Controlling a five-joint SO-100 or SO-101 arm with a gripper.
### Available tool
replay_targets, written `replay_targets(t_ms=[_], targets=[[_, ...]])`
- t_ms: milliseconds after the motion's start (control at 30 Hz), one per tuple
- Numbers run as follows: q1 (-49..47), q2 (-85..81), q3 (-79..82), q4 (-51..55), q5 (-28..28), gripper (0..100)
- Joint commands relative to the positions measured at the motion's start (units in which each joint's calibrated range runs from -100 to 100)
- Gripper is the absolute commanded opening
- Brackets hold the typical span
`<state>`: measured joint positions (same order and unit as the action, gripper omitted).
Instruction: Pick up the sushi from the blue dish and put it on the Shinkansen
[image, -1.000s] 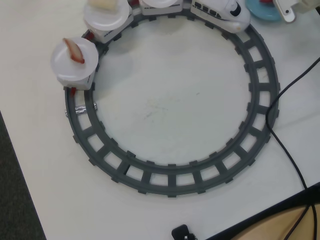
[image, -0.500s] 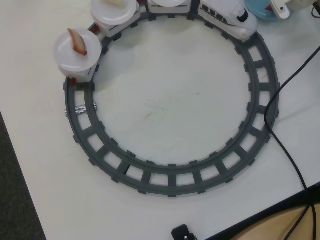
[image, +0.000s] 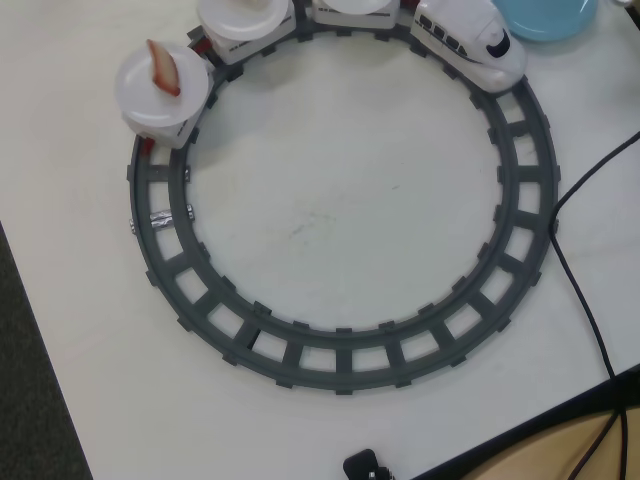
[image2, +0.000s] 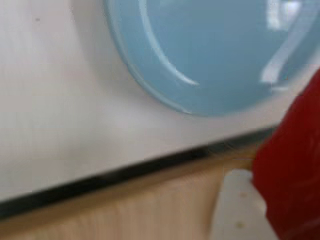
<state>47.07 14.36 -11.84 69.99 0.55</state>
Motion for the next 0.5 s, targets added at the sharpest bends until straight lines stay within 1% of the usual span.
replay_targets(t_ms=[0,100,233,367,467], targets=[[-0.94,-16.49,1.88,0.06,-0.18,2],[-4.20,-22.17,2.15,-0.12,-0.39,2],[-8.42,-25.17,1.70,-0.71,-3.12,2],[-13.79,-24.25,1.52,-4.74,-3.49,2],[-17.58,-19.83,0.17,-6.11,-3.54,2]])
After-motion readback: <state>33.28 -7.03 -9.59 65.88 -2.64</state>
